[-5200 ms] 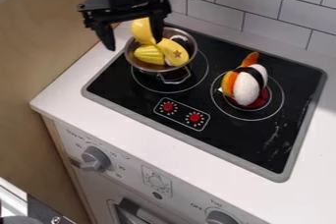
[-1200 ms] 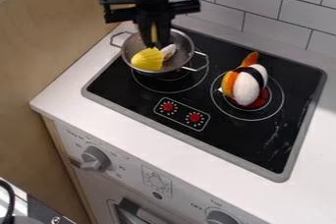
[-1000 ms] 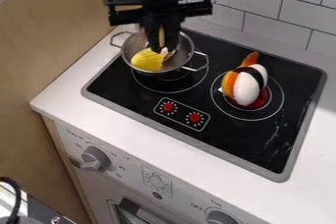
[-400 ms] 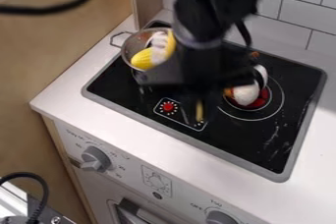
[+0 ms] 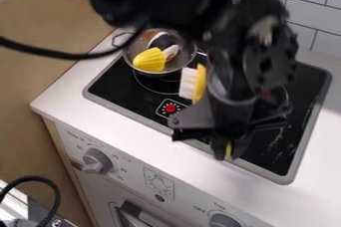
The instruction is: Put the yellow brush on the middle of the burner
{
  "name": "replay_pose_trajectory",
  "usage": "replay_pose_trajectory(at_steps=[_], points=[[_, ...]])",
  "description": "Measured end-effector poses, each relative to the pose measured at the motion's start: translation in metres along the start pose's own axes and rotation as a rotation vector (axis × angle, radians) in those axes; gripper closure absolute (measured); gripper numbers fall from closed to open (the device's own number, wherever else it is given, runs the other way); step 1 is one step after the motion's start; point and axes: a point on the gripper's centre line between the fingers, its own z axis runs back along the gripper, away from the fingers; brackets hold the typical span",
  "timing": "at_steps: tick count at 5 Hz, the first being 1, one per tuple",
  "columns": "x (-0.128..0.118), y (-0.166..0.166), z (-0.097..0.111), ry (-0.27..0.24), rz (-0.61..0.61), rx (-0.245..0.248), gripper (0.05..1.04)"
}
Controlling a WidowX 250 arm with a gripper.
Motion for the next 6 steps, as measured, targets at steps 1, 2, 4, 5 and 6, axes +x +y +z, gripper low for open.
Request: replay_pose_trajectory(at_steps=[1, 2, 4, 5, 6], points=[[0.005, -0.001, -0.018, -0.006, -0.017, -0.030, 1.006], [0.011, 0.000, -0.031, -0.015, -0.011, -0.052, 1.006], [0.012, 0.006, -0.034, -0.009, -0.024, -0.028, 0.802], [0.016, 0.005, -0.030, 0.000, -0.016, -0.008, 0.533], [0.018, 0.006, -0.026, 0.013, -0.018, 0.014, 0.235]])
